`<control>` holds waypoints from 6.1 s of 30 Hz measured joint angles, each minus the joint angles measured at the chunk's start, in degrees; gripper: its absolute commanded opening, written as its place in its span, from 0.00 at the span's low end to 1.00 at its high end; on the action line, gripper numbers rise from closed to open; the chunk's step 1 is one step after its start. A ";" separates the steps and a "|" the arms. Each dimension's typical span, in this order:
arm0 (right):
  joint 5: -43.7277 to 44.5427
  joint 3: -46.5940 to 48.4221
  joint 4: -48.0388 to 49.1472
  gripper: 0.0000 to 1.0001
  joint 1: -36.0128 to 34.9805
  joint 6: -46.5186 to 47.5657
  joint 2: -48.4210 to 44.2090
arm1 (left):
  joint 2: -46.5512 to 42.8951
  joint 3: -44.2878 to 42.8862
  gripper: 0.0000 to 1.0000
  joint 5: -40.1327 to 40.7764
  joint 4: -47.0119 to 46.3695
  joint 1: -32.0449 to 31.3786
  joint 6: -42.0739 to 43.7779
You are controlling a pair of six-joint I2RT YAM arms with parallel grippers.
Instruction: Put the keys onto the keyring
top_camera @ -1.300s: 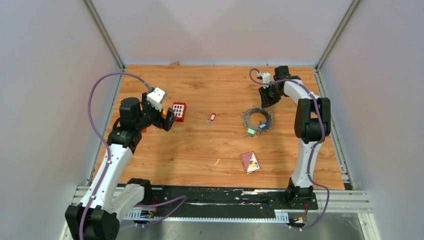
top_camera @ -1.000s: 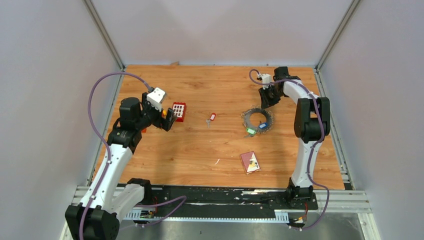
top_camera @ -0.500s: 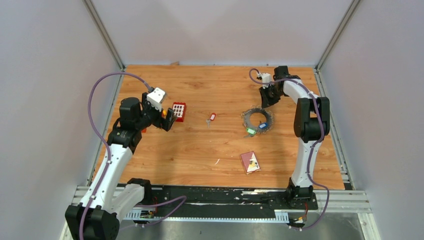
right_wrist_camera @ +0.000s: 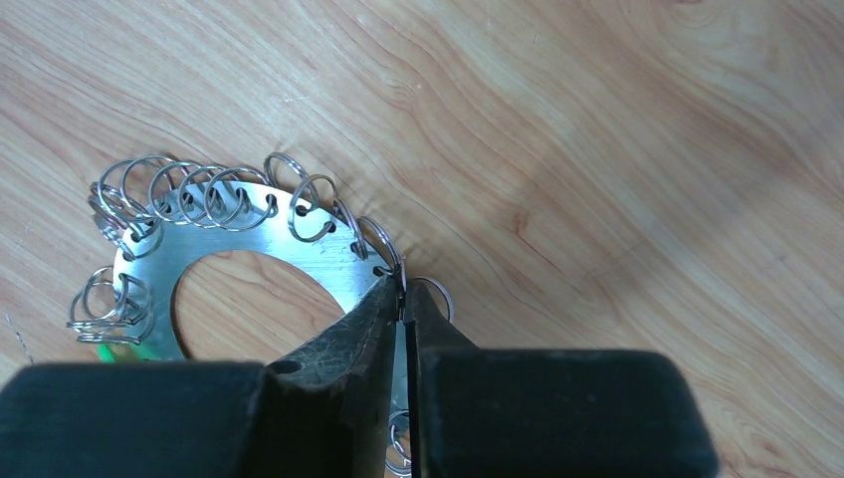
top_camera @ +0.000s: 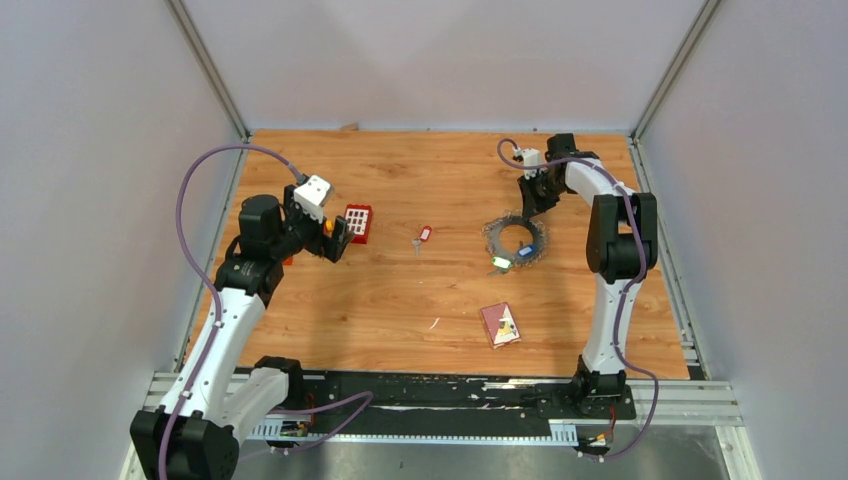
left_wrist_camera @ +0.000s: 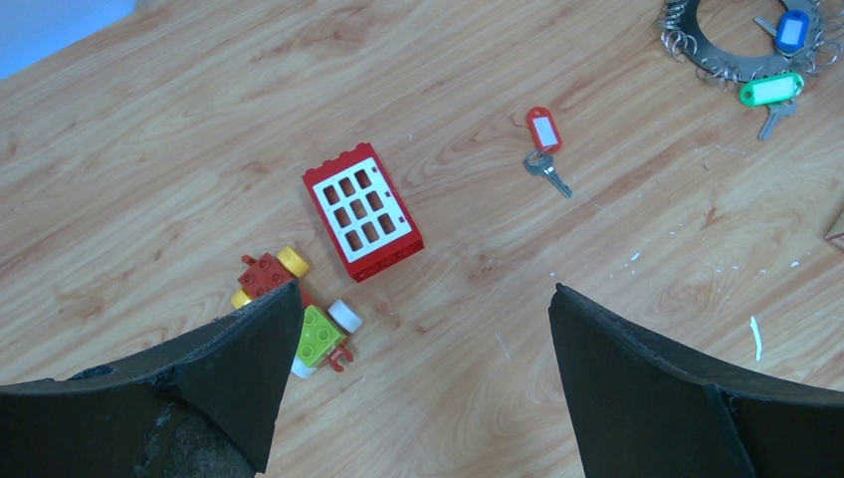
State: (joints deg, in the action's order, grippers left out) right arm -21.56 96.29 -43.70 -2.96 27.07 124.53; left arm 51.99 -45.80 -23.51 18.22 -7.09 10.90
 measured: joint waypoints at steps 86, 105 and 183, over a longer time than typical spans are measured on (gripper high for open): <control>-34.36 -27.80 10.88 0.00 -24.79 10.88 -49.48 | 24.44 -21.59 0.33 -23.93 -3.02 -30.38 16.09; -34.42 -28.15 8.85 0.00 -24.76 13.14 -49.48 | 24.44 -19.21 0.27 -22.47 -4.72 -31.15 16.28; -23.54 -32.61 11.85 0.02 -26.12 8.17 -49.75 | 33.11 -19.41 0.00 -25.64 -9.38 -30.80 2.91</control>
State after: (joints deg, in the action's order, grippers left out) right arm -45.10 63.68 -31.86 -29.08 35.24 74.78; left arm 85.10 -65.21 -49.15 8.84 -37.89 13.80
